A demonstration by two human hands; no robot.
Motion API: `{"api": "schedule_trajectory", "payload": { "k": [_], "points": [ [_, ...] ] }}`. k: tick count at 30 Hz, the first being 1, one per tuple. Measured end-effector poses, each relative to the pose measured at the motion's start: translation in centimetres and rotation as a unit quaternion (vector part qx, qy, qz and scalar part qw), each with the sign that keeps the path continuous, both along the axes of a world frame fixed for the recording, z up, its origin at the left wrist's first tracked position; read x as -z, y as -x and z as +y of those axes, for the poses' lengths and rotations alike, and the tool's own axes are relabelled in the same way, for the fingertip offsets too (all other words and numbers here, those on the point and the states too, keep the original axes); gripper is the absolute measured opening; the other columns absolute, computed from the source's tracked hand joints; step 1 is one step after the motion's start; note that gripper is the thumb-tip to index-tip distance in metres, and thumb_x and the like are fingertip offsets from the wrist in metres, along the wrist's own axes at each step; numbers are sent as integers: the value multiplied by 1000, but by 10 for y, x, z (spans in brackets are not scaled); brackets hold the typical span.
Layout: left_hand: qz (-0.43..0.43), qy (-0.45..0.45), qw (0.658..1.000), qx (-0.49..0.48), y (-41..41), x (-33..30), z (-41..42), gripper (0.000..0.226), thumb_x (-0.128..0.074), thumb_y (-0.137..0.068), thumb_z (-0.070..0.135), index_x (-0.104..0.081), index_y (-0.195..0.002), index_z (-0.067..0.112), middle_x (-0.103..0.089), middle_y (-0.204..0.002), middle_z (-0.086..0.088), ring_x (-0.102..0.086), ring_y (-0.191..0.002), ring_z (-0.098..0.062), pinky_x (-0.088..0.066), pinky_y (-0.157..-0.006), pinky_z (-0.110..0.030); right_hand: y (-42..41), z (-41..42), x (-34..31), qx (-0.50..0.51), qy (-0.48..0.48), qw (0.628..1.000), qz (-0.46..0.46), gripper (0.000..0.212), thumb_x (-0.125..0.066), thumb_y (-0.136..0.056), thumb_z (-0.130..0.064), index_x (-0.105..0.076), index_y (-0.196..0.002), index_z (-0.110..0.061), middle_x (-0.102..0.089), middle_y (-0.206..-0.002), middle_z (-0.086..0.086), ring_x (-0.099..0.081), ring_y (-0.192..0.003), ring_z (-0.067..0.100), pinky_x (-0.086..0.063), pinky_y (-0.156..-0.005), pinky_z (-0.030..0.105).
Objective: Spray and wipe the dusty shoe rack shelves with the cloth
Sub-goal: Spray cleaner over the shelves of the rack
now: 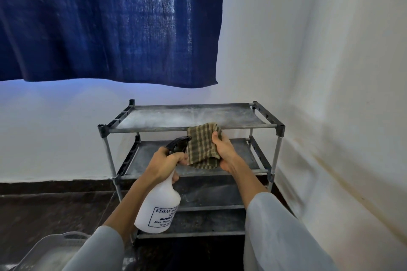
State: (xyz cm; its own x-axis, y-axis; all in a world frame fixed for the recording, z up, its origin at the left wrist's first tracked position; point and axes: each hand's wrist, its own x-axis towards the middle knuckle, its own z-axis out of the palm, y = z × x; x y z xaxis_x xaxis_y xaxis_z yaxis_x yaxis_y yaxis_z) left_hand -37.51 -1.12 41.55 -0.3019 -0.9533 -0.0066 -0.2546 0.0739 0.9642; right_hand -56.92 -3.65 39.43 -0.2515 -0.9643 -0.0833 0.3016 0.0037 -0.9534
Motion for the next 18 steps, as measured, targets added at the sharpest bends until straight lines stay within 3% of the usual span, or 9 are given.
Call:
{"api": "schedule_trajectory", "payload": {
  "k": [4,7,9,11,14,17,18],
  "points": [
    [14,-10,1000,10,-3,-1,0,11,-54,-82,2,-65,-84,-1,-68,-86,-15,-49,-40,-23,-43,-43,-27,-3,2,-9,29,-55,998,27,29,-39,-102,-18,-52,-125,-6,-63,-115,14,-62,-89,22,-52,-81,37],
    [10,-11,1000,12,-5,-3,1,18,-58,-72,12,-65,-82,-1,-70,-90,-16,-49,-39,-23,-43,-44,-28,-1,1,-19,-26,-77,971,226,30,-39,-100,-14,-52,-125,-1,-60,-121,16,-59,-103,26,-48,-92,38],
    [14,-16,1000,3,-8,-3,0,24,-58,-68,15,-65,-83,-2,-71,-95,-18,-49,-38,-22,-43,-44,-28,-2,3,-22,-37,-31,919,391,27,-44,-97,-9,-55,-120,2,-60,-120,17,-57,-109,28,-46,-94,36],
    [24,-24,999,-2,-10,-3,0,28,-58,-63,18,-64,-82,-1,-70,-97,-20,-47,-37,-22,-42,-44,-28,-2,3,-21,1,28,869,494,24,-51,-94,-7,-59,-115,-1,-62,-117,15,-57,-109,28,-45,-93,34],
    [22,-27,999,0,-11,-2,2,33,-57,-57,22,-63,-81,0,-69,-96,-19,-48,-38,-21,-42,-44,-28,0,4,-18,61,69,852,516,27,-52,-95,-10,-57,-120,-3,-58,-122,13,-53,-114,26,-39,-95,29],
    [13,-30,999,5,-11,-1,4,21,-61,-67,17,-63,-80,1,-69,-98,-17,-48,-39,-20,-42,-45,-28,-5,7,-12,130,89,872,464,28,-44,-98,-10,-54,-124,-11,-58,-121,5,-51,-119,24,-35,-108,36],
    [12,-29,999,7,-11,-1,4,13,-61,-74,12,-62,-79,0,-69,-99,-17,-48,-39,-20,-42,-44,-28,-7,6,-9,153,96,897,405,26,-42,-98,-9,-56,-118,-17,-60,-114,-1,-52,-117,24,-34,-110,42]
  ]
}}
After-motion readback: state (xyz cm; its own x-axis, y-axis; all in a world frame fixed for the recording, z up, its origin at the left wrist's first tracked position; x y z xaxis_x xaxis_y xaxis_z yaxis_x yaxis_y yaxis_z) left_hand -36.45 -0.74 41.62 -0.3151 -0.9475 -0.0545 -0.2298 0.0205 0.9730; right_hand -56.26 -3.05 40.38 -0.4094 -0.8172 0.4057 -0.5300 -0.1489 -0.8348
